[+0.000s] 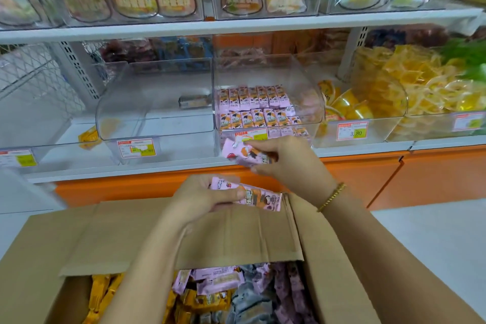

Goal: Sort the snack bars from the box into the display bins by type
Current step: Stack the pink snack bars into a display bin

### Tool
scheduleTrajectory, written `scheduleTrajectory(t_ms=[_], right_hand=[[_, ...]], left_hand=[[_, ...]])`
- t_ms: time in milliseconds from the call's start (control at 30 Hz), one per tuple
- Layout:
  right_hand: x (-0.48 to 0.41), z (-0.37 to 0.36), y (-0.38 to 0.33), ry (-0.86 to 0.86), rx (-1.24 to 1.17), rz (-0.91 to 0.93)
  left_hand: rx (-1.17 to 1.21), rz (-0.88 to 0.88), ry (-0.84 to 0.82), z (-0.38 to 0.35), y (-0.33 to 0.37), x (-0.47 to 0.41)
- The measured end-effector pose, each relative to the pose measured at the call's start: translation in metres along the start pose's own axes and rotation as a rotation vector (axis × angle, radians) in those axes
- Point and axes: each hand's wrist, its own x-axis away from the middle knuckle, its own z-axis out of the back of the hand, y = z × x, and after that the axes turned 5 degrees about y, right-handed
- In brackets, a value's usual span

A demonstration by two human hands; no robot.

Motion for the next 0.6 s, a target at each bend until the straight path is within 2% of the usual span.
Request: scheduleTrajectory(t_ms=[200, 300, 367, 467, 600], right_hand=[[0.007, 0.001, 0.001, -0.219, 0.048, 0.068], [0.012, 0.01, 0.007, -0.257, 0.091, 0.101], [0.015, 0.012, 0.011, -0.205, 0.228, 0.133], [0.015, 0.015, 0.018, -0.025, 0.417, 0.189], [0.0, 0.026, 0.031, 0.143, 0.428, 0.198]], left_hand=[[0.175, -0.058, 0.092, -0.018, 0.005, -0.007], [0.238, -0.073, 0.097, -0.023, 0.01, -0.012], [0.229, -0.101, 0.09, -0.031, 0.018, -0.017], [0.21, -0.139, 0.082, -0.043, 0.035, -0.029], [0.305, -0.189, -0.02, -0.051, 0.067, -0.052]])
